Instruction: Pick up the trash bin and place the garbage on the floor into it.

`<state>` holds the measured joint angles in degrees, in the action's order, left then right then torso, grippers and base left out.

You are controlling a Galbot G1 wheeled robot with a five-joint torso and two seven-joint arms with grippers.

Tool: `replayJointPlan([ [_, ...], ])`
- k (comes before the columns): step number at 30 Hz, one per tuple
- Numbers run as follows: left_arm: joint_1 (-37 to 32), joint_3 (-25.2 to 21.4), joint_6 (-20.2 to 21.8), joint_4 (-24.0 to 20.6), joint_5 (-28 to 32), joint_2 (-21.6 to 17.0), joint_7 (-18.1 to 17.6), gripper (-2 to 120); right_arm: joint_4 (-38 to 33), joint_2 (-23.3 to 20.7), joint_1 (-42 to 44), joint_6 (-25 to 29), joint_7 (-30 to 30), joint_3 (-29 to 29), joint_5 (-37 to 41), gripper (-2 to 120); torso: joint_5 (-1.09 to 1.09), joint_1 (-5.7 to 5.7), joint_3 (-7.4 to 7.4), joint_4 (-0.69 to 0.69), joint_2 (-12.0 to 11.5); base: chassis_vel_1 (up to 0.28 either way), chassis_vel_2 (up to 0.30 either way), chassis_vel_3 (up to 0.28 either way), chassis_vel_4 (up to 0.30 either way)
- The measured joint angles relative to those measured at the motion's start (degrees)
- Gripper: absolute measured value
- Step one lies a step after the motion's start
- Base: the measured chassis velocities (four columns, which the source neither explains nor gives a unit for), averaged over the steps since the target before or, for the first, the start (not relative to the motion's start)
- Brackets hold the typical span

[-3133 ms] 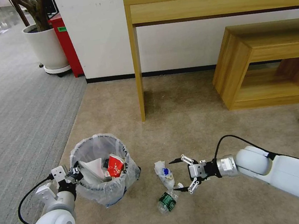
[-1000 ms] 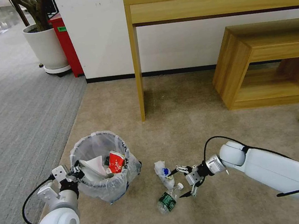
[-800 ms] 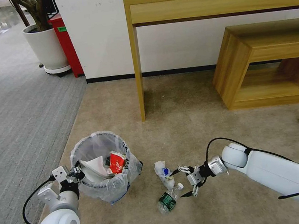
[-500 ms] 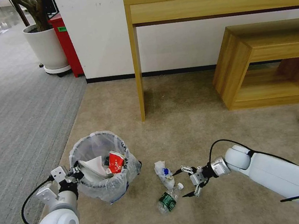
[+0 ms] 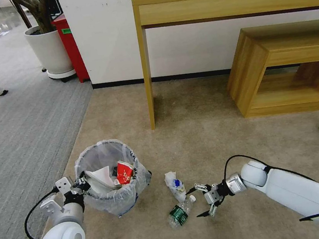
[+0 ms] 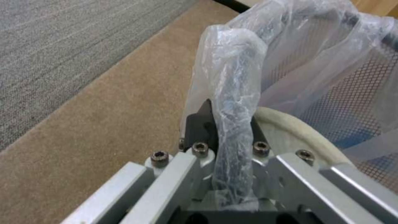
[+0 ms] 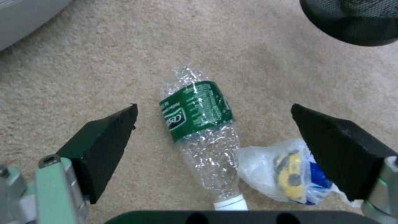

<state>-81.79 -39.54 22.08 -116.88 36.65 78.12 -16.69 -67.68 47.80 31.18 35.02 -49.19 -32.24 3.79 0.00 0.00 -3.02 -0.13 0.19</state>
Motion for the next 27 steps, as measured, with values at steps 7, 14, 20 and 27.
replayJointPlan([
  [7, 0.16, -0.12, 0.0, -0.39, 0.5, -0.11, -0.13, 2, 2.12, 0.56, 0.66, 0.61, -0.38, -0.21, 0.27, 92, 0.0, 0.0, 0.0, 0.0, 0.0, 0.0, 0.0, 0.0, 0.0],
  [14, 0.22, -0.12, 0.07, -0.67, 0.63, -0.21, -0.22, 2, 4.14, 0.58, 1.25, 0.93, -0.72, -0.64, 1.83, 91, 0.0, 0.0, 0.0, 0.0, 0.0, 0.0, 0.0, 0.0, 0.0],
  [20, 0.25, -0.08, 0.13, -1.02, 0.76, -0.35, -0.27, 2, 6.09, 0.79, 1.39, 1.32, -0.96, -1.1, 3.0, 90, -0.01, 0.0, 0.0, 0.0, 0.0, 0.0, 0.0, 0.0, 0.0],
  [27, 0.0, -0.15, 0.2, -1.44, 0.89, -0.42, -0.32, 2, 8.3, 1.74, 1.61, 1.91, -1.05, -1.37, 3.42, 86, 0.0, 0.0, 0.0, 0.0, 0.0, 0.0, 0.0, 0.0, 0.0],
])
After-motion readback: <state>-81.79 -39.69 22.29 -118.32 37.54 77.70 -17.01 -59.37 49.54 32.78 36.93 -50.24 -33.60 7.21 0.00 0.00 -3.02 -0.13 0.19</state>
